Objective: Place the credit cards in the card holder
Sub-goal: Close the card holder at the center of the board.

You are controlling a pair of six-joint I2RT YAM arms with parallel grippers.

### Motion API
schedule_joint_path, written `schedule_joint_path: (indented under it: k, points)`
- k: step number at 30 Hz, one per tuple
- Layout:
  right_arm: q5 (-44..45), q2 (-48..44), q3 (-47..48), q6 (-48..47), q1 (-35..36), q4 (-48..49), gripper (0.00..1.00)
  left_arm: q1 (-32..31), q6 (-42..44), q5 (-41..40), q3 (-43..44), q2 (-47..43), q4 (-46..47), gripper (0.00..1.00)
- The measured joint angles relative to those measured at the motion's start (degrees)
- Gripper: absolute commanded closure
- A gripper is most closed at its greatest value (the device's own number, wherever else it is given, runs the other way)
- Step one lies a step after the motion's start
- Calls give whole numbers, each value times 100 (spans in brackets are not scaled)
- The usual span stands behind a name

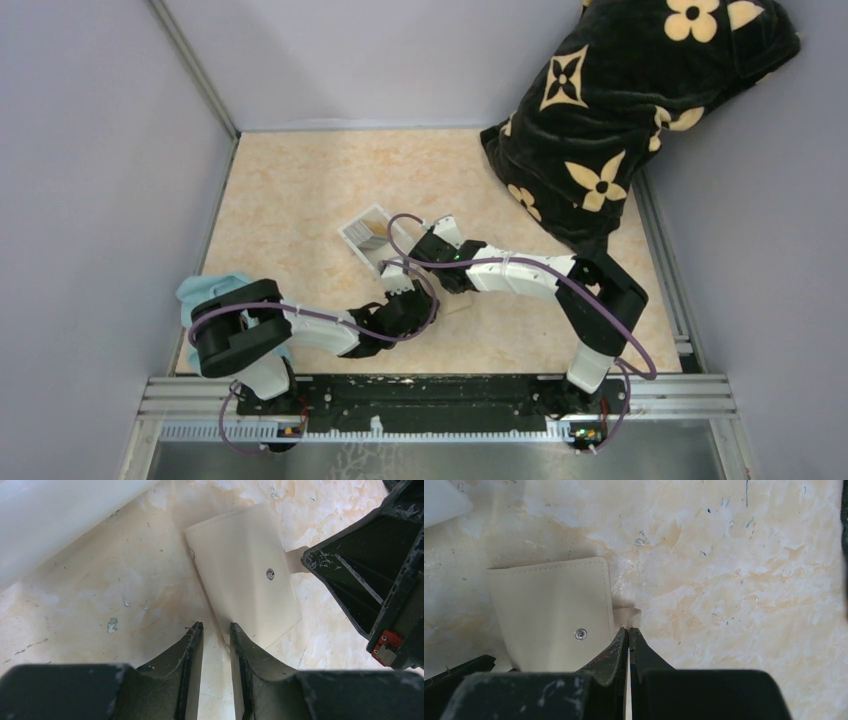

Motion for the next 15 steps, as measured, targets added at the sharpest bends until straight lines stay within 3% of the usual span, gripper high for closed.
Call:
schedule_joint_path:
  k: [15]
  points:
    - [-404, 0, 0, -31, 0, 83, 100, 0, 50, 0, 162, 166, 35, 66]
